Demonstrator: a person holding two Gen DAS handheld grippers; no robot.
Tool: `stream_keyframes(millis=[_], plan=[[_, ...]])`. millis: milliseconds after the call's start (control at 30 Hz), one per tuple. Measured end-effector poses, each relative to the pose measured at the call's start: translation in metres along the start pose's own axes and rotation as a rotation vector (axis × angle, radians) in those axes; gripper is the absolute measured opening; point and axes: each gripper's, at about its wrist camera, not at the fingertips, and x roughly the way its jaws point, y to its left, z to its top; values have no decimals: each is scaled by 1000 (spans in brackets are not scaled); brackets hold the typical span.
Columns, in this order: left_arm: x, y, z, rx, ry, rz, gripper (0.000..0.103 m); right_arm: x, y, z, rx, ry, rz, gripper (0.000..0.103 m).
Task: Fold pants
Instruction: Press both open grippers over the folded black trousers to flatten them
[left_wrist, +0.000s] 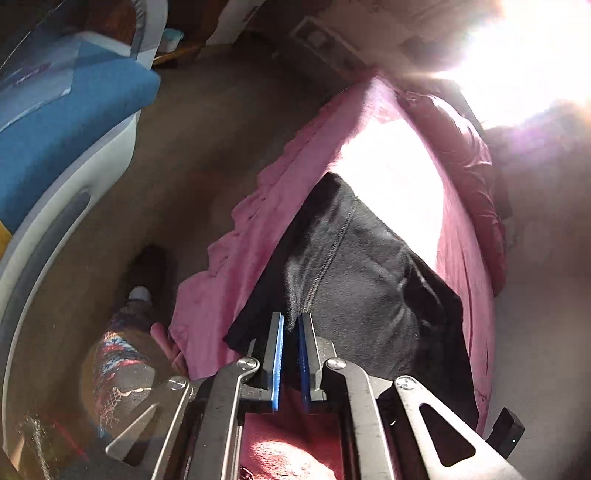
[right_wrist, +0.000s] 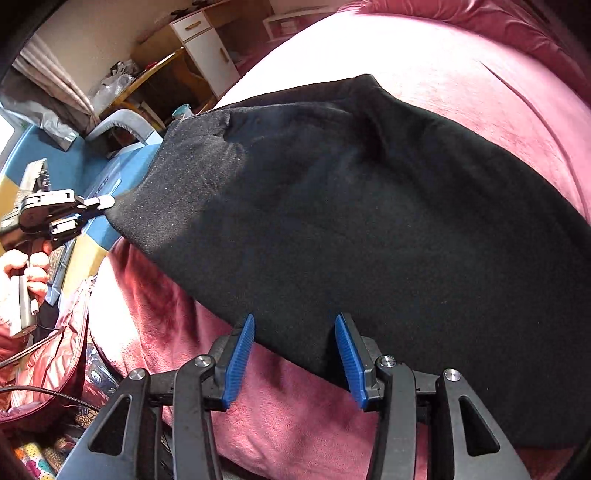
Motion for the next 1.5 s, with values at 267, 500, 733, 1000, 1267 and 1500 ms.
stream_keyframes(millis=[267, 500, 733, 1000, 1267, 1500], plan=[[46, 14, -5, 94, 77, 357, 4, 10, -19, -5, 83, 6, 73, 49], [24, 24, -5, 12, 20, 386, 14, 5, -20, -9, 87, -10, 78, 50], [-20, -45, -7, 180, -158, 218, 26, -20, -36, -11, 148, -84, 56, 51], [59, -171, -85, 568, 83, 5, 28, -75, -114, -36, 367, -217, -72, 51], [134, -217, -138, 763, 289, 55, 27, -111, -230, -93, 678, -278, -220, 51], [148, -213, -135, 704, 313, 82, 27, -133, -287, -135, 831, -397, -112, 31]])
